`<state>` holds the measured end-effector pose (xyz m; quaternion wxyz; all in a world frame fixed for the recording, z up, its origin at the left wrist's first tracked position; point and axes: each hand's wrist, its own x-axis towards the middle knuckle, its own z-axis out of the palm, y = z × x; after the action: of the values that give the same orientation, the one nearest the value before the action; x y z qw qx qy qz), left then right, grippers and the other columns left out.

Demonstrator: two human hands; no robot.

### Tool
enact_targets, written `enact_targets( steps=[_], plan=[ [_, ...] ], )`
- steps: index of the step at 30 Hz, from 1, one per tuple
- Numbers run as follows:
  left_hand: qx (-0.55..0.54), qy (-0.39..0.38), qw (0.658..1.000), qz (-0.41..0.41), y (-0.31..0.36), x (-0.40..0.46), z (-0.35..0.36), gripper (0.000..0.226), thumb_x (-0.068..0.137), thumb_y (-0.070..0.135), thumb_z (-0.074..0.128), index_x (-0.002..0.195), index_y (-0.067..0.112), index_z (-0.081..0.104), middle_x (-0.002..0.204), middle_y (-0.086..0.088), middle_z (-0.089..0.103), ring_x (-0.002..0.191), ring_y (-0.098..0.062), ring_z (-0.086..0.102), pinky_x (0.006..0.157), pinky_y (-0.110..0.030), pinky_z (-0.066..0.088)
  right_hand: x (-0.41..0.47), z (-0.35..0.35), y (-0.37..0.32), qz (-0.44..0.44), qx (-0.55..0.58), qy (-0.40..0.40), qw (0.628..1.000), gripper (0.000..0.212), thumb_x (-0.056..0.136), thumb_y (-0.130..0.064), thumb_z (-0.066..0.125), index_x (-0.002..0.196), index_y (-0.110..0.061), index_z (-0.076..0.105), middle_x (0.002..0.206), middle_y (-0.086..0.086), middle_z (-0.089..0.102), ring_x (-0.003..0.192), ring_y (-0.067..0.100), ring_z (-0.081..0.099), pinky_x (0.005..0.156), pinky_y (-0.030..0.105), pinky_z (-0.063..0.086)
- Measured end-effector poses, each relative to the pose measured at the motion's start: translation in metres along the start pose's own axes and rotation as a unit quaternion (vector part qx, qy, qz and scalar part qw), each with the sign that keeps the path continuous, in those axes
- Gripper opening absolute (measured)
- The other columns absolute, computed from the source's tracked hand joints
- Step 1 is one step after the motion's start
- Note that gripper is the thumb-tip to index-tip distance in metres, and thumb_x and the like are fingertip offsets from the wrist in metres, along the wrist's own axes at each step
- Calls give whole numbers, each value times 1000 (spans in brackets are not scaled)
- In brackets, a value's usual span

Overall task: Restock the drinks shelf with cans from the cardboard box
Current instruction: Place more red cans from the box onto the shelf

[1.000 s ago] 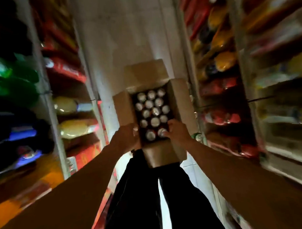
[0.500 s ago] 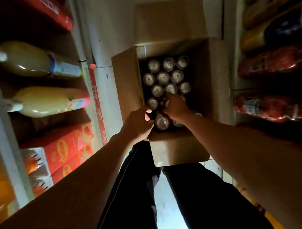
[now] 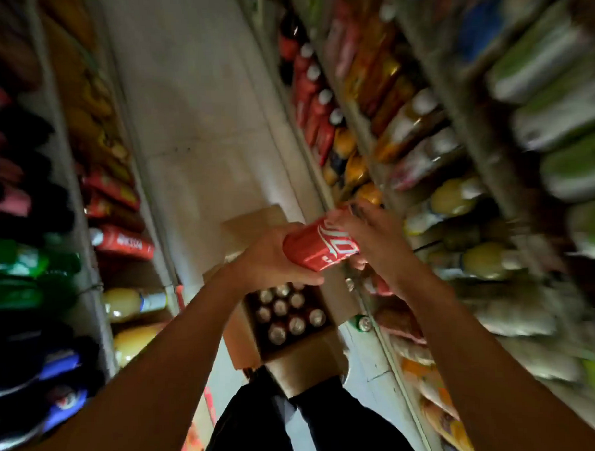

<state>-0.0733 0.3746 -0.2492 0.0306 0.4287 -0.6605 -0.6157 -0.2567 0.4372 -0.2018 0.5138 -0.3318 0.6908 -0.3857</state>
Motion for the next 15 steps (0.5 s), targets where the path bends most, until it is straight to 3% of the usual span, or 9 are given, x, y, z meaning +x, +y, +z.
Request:
enact_targets(
  steps=[3,5,6,8,11,13,15],
  plan=[
    [-32,-29,998,53,122,-21,-10,47,63,-3,86,100,21,68,82,10,76,78,-2,70,71,-12,49,-55,-50,-95,-85,40,40,995,22,75,-31,82,92,-28,69,74,-3,70,58,11,61,49,25,45],
    [-53,-58,993,89,190,-34,-5,43,65,-10,81,100,11,67,77,2,74,71,-9,69,66,-19,52,-94,-80,-144,-124,54,84,987,49,68,-15,89,111,-17,66,92,4,75,73,9,68,62,22,53],
    [-42,-73,990,109,230,-38,-1,47,62,-3,84,104,9,67,82,-3,75,76,-15,70,69,-25,55,-115,-99,-166,-142,60,118,981,54,67,-6,88,115,-10,64,97,7,75,78,10,69,67,22,54],
    [-36,-96,987,127,277,-42,6,62,50,20,87,109,15,68,96,-10,75,90,-26,71,83,-36,57,-144,-118,-192,-159,91,159,970,47,67,0,85,110,-5,66,94,8,75,80,11,70,71,25,55],
    [6,-121,976,182,348,-52,29,67,40,38,88,104,32,66,93,9,76,93,-13,70,83,-27,55,-184,-156,-219,-190,91,252,945,42,66,-2,87,102,-11,68,88,3,76,80,12,71,73,27,57],
    [24,-107,965,237,378,-53,49,76,44,37,93,112,39,59,105,13,73,102,-6,68,89,-26,53,-198,-178,-227,-202,70,313,925,47,62,-9,91,103,-17,68,87,-4,76,81,6,72,74,24,57],
    [44,-83,946,309,417,-56,79,76,55,22,94,119,36,55,111,8,70,104,-7,67,91,-30,54,-217,-212,-233,-216,41,381,898,54,59,-14,94,105,-23,65,90,-9,74,82,-2,70,75,19,54]
  ],
)
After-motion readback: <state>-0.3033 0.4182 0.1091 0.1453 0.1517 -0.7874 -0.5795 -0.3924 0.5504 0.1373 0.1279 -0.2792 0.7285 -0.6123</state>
